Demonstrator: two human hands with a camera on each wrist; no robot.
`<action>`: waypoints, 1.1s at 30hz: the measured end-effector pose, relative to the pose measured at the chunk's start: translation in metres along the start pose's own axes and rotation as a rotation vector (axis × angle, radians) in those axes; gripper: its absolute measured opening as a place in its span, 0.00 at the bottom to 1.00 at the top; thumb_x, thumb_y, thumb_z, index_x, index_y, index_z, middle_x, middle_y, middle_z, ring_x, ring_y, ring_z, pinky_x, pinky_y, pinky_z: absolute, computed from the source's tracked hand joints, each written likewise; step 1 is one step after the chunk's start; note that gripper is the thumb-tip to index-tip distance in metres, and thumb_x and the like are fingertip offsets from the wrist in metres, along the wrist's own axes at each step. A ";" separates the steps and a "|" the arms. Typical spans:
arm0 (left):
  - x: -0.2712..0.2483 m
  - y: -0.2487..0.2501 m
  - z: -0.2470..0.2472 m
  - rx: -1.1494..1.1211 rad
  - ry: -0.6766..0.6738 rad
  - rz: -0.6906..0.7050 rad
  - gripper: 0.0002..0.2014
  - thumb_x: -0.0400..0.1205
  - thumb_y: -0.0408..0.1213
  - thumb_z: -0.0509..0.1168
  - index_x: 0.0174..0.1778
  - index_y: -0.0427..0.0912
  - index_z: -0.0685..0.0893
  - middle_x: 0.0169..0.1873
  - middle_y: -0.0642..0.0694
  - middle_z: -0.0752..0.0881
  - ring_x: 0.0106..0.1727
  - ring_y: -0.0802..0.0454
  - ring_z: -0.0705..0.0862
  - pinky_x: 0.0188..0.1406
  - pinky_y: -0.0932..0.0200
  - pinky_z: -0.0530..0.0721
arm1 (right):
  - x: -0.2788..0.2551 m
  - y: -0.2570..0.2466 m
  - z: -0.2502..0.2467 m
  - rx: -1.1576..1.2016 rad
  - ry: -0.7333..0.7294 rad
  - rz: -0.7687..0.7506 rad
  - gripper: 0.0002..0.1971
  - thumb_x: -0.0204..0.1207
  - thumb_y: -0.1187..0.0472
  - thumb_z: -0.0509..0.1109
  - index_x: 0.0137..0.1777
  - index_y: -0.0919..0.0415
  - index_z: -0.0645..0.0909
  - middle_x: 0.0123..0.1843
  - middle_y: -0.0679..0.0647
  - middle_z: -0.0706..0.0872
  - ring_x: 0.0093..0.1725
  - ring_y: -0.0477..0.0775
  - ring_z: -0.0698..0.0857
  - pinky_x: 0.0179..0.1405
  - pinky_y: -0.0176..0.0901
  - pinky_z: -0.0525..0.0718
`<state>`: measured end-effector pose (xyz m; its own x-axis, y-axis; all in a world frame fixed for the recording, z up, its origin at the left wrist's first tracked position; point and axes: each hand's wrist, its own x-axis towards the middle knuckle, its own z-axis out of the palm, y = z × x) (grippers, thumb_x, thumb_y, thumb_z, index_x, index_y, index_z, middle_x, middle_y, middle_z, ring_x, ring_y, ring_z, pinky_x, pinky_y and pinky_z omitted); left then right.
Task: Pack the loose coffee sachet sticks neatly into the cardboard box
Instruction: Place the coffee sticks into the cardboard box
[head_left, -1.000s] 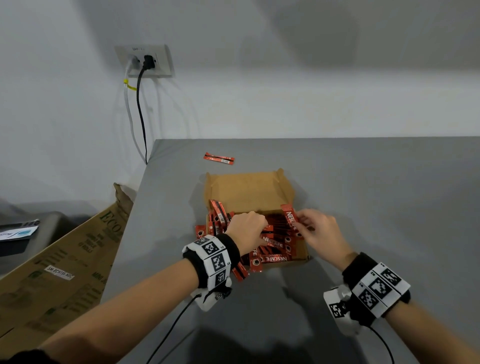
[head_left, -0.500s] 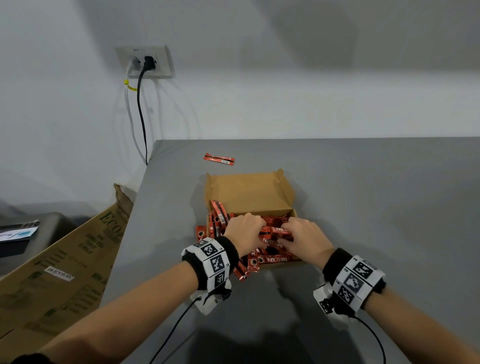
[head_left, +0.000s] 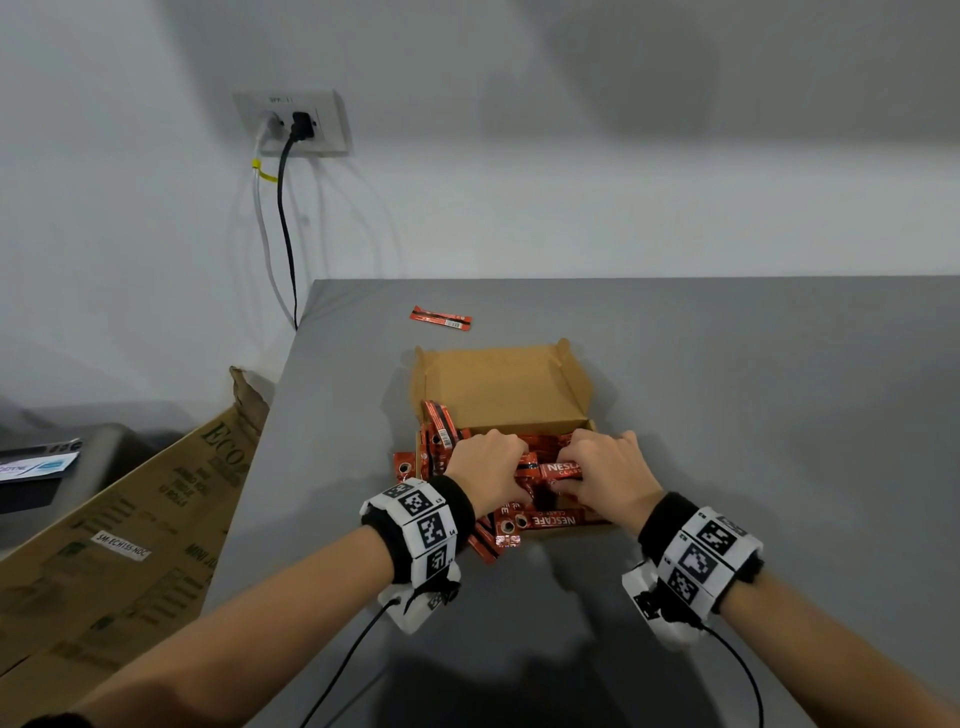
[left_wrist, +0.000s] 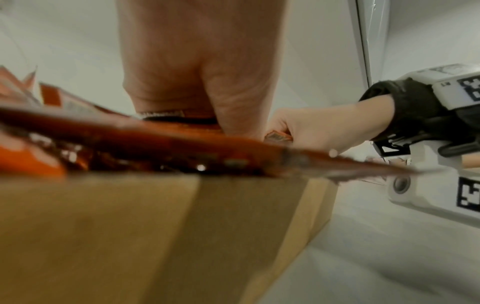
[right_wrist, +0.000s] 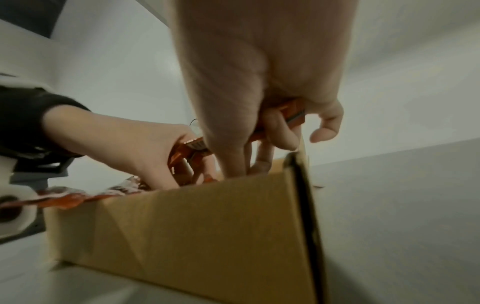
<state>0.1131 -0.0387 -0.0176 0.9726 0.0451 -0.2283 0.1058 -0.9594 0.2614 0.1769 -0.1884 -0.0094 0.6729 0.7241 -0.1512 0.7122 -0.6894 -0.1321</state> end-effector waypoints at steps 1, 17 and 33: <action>0.000 -0.001 0.000 -0.003 -0.001 -0.002 0.20 0.71 0.51 0.74 0.51 0.40 0.82 0.46 0.45 0.86 0.47 0.44 0.85 0.40 0.52 0.81 | 0.000 -0.002 -0.001 -0.020 0.020 -0.001 0.10 0.77 0.49 0.67 0.53 0.51 0.83 0.54 0.47 0.80 0.53 0.53 0.81 0.53 0.49 0.64; -0.003 -0.001 -0.004 0.127 0.068 0.009 0.08 0.80 0.40 0.61 0.45 0.40 0.81 0.44 0.44 0.86 0.46 0.42 0.85 0.40 0.52 0.80 | 0.004 -0.009 0.005 -0.223 0.100 -0.132 0.17 0.41 0.66 0.84 0.20 0.50 0.79 0.23 0.46 0.77 0.18 0.52 0.75 0.33 0.44 0.61; 0.003 -0.001 0.002 0.150 0.082 -0.026 0.15 0.80 0.50 0.64 0.46 0.39 0.80 0.45 0.43 0.86 0.47 0.41 0.85 0.38 0.52 0.76 | -0.002 0.014 0.004 -0.145 0.031 -0.006 0.06 0.76 0.62 0.62 0.46 0.54 0.81 0.49 0.49 0.82 0.46 0.56 0.83 0.45 0.46 0.61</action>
<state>0.1154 -0.0378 -0.0207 0.9841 0.0872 -0.1545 0.1052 -0.9881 0.1123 0.1847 -0.1994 -0.0153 0.6727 0.7300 -0.1205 0.7362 -0.6767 0.0102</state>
